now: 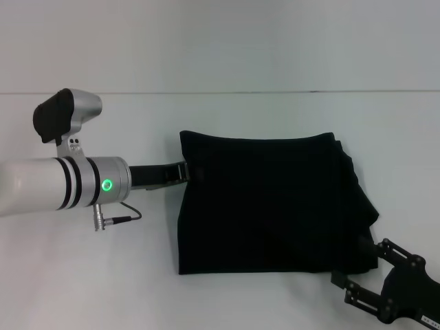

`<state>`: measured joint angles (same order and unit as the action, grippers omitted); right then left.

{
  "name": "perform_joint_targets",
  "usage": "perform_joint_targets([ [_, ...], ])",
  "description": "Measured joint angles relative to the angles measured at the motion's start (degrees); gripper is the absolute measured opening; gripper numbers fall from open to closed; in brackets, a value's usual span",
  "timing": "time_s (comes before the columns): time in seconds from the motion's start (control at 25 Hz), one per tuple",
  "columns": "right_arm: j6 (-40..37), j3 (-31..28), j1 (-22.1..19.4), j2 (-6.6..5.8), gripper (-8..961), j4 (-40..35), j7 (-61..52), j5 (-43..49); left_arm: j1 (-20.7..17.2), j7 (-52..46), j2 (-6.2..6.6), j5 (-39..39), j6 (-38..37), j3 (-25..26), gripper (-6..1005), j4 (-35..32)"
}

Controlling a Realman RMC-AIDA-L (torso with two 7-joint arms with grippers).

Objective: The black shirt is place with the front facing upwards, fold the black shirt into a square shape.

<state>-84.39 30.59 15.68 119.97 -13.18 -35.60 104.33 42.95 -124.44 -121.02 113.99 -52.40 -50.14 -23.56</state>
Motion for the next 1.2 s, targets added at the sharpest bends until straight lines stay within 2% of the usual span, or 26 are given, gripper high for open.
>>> perform_joint_targets([
  [0.56,1.6,-1.8,2.4,0.06,824,0.0,0.0,0.0,1.6,1.6,-0.14,-0.3,7.6,0.2,28,-0.6],
  [0.84,1.9,-2.3,3.1,0.09,823,0.0,0.0,0.0,-2.3,1.4,-0.26,-3.1,3.2,0.9,29,-1.1],
  [0.96,2.0,-2.4,3.4,0.09,823,0.0,0.0,0.0,-4.8,2.3,-1.02,-5.6,1.3,1.3,30,-3.1],
  [1.08,2.1,-2.4,3.8,0.09,823,0.0,0.0,0.0,-5.7,2.8,-1.73,-6.0,0.8,1.3,30,-4.7],
  [1.2,2.2,-2.4,4.1,0.12,823,0.0,0.0,0.0,-5.8,2.7,-1.76,-6.1,-0.4,1.2,31,-4.9],
])
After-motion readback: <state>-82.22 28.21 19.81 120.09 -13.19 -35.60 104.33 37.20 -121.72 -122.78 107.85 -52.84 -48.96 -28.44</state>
